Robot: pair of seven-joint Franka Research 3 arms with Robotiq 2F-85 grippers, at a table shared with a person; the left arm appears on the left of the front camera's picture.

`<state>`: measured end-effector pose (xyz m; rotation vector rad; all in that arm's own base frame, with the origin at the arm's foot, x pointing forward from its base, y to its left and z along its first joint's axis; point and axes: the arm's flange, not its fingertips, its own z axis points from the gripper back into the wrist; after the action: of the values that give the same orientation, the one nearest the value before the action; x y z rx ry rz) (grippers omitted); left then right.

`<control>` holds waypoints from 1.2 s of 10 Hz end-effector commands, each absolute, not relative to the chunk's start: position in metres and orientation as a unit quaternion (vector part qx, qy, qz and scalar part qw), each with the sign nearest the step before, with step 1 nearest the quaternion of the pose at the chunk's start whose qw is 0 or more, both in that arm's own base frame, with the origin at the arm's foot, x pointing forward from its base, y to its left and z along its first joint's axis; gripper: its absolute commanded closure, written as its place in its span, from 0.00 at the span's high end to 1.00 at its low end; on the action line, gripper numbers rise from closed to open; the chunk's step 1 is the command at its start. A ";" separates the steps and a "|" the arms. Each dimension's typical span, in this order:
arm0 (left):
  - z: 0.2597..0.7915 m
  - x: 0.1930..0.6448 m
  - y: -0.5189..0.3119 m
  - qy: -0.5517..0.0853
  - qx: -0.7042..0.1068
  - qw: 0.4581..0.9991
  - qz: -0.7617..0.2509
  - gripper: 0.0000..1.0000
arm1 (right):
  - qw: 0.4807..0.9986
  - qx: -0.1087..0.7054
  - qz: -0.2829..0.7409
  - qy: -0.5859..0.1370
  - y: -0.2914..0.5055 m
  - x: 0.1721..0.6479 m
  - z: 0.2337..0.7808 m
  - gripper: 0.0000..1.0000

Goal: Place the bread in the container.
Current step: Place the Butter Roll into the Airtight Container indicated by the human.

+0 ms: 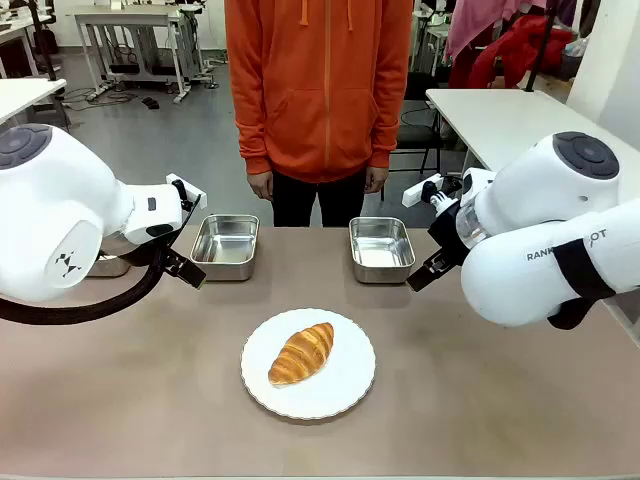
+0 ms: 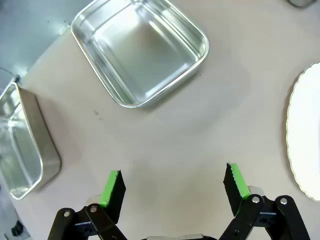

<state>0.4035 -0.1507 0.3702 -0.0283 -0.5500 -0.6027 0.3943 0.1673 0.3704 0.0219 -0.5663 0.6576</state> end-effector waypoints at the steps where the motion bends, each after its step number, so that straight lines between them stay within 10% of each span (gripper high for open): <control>1: 0.370 0.404 -0.151 -0.268 -0.014 0.918 -0.293 1.00 | 0.907 0.011 0.319 -0.274 0.167 0.394 0.370 1.00; 12: 0.406 0.411 -0.148 -0.273 -0.024 0.913 -0.303 1.00 | 0.902 0.014 0.319 -0.290 0.169 0.410 0.430 1.00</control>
<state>0.4057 -0.1514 0.3766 -0.0297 -0.5569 -0.6044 0.4003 0.1711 0.3906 0.0233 -0.5915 0.6597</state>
